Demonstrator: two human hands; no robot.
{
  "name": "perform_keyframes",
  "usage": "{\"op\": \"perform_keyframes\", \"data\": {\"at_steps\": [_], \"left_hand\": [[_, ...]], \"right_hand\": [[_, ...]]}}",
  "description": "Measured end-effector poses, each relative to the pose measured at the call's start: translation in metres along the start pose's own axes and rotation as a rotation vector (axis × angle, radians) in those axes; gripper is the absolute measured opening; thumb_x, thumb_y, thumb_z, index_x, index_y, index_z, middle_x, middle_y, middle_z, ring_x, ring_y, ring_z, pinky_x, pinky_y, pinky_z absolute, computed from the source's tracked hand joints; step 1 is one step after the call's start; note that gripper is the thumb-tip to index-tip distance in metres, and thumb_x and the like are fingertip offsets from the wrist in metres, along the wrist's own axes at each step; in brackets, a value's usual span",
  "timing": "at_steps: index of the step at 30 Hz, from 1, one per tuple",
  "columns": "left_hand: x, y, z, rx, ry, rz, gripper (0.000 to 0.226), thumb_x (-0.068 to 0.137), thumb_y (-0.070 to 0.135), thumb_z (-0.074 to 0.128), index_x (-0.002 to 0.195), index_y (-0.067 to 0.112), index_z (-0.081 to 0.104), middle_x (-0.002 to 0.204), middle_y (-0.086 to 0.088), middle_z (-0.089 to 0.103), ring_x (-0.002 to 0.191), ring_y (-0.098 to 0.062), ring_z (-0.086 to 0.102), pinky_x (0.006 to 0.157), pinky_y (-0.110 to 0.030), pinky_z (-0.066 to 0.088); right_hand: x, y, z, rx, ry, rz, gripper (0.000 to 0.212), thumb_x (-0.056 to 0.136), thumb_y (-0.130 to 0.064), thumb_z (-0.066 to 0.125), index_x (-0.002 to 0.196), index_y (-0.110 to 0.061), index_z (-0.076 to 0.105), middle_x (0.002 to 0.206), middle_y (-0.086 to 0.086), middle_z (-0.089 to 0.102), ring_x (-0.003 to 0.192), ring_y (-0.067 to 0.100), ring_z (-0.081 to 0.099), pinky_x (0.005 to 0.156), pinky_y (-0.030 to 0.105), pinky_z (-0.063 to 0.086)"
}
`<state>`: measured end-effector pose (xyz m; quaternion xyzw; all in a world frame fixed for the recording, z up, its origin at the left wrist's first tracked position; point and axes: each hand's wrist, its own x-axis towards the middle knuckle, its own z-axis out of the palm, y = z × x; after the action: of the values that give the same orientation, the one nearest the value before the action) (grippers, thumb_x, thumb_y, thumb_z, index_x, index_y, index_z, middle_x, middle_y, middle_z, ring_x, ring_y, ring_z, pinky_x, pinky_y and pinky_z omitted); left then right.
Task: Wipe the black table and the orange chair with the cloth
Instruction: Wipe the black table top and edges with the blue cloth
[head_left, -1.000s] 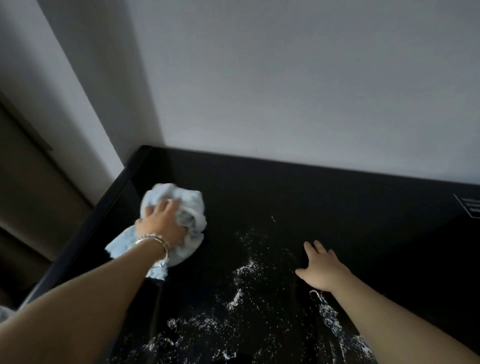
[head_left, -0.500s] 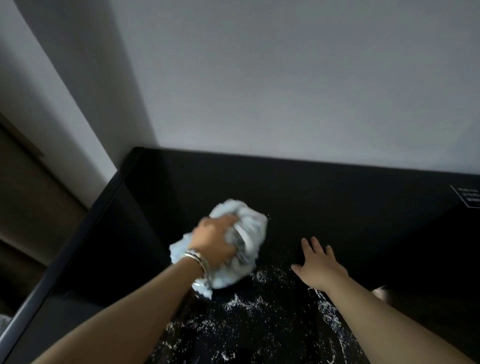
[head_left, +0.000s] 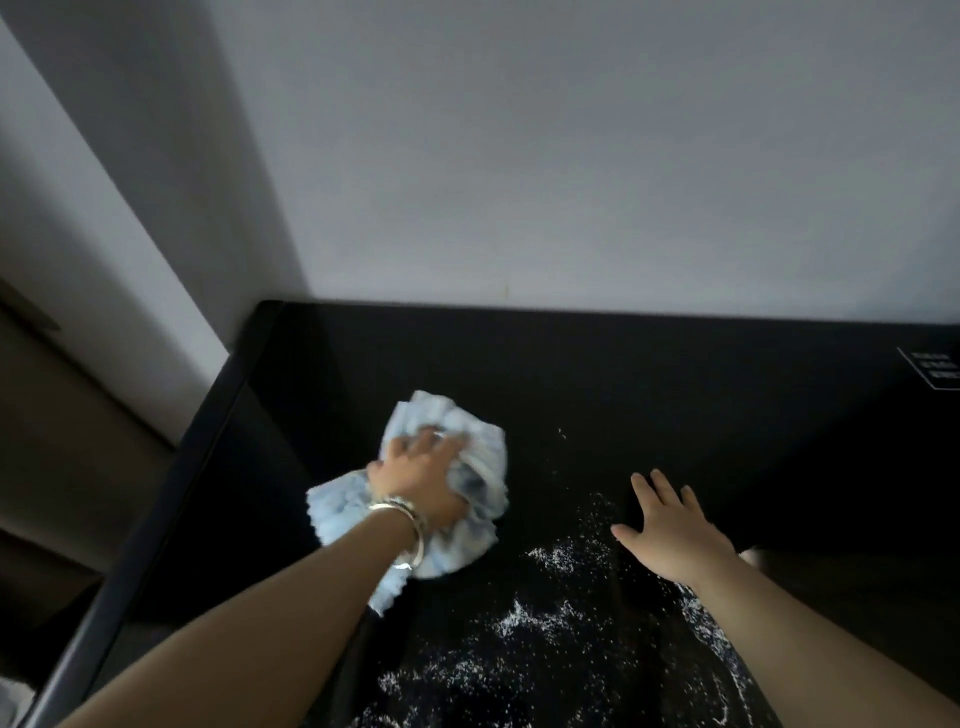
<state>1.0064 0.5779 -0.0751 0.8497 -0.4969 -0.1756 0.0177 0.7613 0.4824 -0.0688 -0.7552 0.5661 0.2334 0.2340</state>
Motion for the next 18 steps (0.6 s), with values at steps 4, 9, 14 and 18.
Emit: {"op": "perform_keyframes", "data": {"at_steps": [4,9,14,18], "left_hand": [[-0.024,0.027,0.007,0.028,-0.142,0.433,0.064,0.077,0.041,0.062,0.135,0.048,0.034,0.143,0.015,0.032,0.134,-0.019,0.024,0.108,-0.046,0.031],[0.020,-0.045,-0.012,-0.111,0.034,0.013,0.066,0.073,0.038,0.066,0.133,0.042,0.040,0.136,0.008,0.042,0.126,-0.025,0.040,0.102,-0.045,0.039],[0.029,0.004,-0.014,-0.161,0.044,-0.311,0.062,0.077,0.048,0.053,0.135,0.041,0.031,0.144,0.010,0.029,0.135,-0.025,0.024,0.101,-0.048,0.033],[0.000,0.091,0.015,-0.072,-0.012,-0.004,0.060,0.076,0.042,0.055,0.131,0.045,0.032,0.139,0.010,0.034,0.127,-0.025,0.031,0.095,-0.041,0.038]], "right_hand": [[-0.003,-0.002,0.002,0.006,0.017,0.009,0.074,0.096,-0.051,0.037,0.150,-0.027,-0.007,0.158,-0.005,-0.016,0.145,0.029,-0.009,0.116,0.051,0.015],[-0.001,0.002,0.005,0.012,0.024,-0.001,0.072,0.096,-0.053,0.033,0.150,-0.028,-0.009,0.157,-0.006,-0.018,0.146,0.026,-0.011,0.116,0.049,0.013],[-0.001,0.003,0.005,0.000,0.038,-0.014,0.072,0.096,-0.055,0.031,0.150,-0.029,-0.009,0.157,-0.006,-0.017,0.146,0.027,-0.010,0.115,0.049,0.013],[-0.002,0.005,0.003,-0.041,0.068,-0.038,0.073,0.095,-0.055,0.035,0.151,-0.028,-0.003,0.159,-0.004,-0.009,0.146,0.029,-0.002,0.112,0.046,0.025]]}}
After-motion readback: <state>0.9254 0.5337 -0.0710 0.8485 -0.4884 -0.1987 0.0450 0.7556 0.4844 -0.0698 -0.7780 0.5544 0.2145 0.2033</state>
